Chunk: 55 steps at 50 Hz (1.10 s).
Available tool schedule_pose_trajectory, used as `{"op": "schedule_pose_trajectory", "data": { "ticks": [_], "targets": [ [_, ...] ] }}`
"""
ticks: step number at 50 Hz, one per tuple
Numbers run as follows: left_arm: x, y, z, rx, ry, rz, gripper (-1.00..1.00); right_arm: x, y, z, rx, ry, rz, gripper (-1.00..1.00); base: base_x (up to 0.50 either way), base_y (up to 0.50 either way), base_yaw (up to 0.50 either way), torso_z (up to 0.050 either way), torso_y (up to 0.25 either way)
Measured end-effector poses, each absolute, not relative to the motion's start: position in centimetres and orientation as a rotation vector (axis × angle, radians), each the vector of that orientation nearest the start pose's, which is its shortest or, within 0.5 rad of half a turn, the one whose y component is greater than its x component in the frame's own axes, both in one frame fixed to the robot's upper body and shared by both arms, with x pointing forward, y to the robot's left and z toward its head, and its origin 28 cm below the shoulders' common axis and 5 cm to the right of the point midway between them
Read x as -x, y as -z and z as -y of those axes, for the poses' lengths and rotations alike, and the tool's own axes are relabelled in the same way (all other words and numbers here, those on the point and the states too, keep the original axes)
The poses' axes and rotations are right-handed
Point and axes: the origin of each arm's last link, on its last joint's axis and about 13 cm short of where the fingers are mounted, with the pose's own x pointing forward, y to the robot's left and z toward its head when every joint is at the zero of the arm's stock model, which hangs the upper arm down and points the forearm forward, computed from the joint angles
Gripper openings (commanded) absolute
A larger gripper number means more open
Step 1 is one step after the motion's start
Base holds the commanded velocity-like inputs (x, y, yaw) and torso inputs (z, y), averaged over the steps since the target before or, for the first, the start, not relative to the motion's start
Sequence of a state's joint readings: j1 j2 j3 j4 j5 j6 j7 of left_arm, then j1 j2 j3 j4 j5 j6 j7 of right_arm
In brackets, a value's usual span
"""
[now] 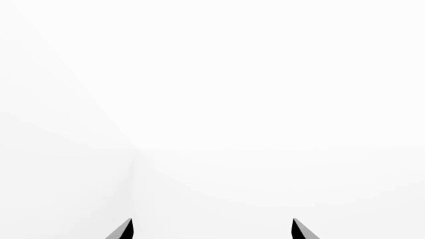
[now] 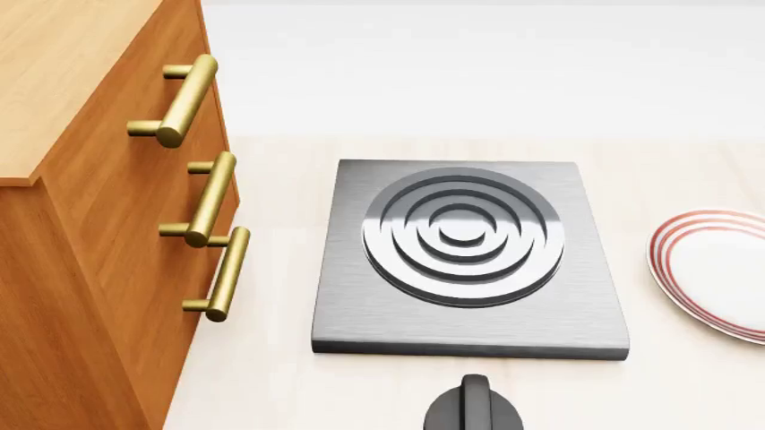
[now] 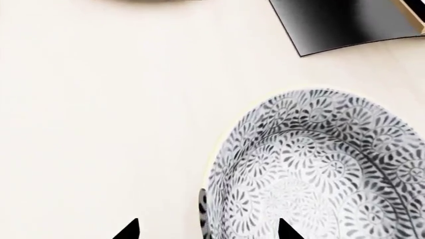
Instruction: Put the bowl on the stove.
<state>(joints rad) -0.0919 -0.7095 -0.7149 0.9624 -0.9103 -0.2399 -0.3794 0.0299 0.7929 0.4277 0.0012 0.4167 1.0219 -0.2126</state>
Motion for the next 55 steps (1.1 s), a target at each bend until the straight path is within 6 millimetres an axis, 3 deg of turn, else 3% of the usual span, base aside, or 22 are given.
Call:
{"op": "schedule_pose_trajectory", "data": {
  "ticks": [2, 3, 18, 29, 39, 55],
  "targets": [
    [-13.1, -27.6, -31.7, -0.01, -0.169, 0.978, 1.0, -16.2, -9.8, 34.5, 0.073, 0.3, -0.729, 1.0, 0.0, 0.0, 0.0, 0.0, 0.0],
    [-13.1, -27.6, -31.7, -0.01, -0.169, 0.978, 1.0, -16.2, -9.8, 34.5, 0.077, 0.301, -0.727, -1.0, 0.0, 0.0, 0.0, 0.0, 0.0],
    [-13.2, -27.6, -31.7, -0.009, -0.168, 0.977, 1.0, -15.8, -9.6, 34.5, 0.102, 0.307, -0.694, -1.0, 0.0, 0.0, 0.0, 0.0, 0.0],
    [-13.1, -27.5, -31.7, -0.007, -0.17, 0.976, 1.0, -16.7, -11.3, 34.5, 0.124, 0.276, -0.631, -1.0, 0.0, 0.0, 0.0, 0.0, 0.0],
    [-13.1, -27.5, -31.7, -0.006, -0.171, 0.976, 1.0, -19.5, -14.4, 33.9, 0.167, 0.199, -0.524, -1.0, 0.0, 0.0, 0.0, 0.0, 0.0],
    [-13.2, -27.5, -31.7, -0.003, -0.168, 0.973, 1.0, -26.3, -21.6, 31.2, 0.282, 0.004, -0.362, -1.0, 0.0, 0.0, 0.0, 0.0, 0.0]
  ]
}}
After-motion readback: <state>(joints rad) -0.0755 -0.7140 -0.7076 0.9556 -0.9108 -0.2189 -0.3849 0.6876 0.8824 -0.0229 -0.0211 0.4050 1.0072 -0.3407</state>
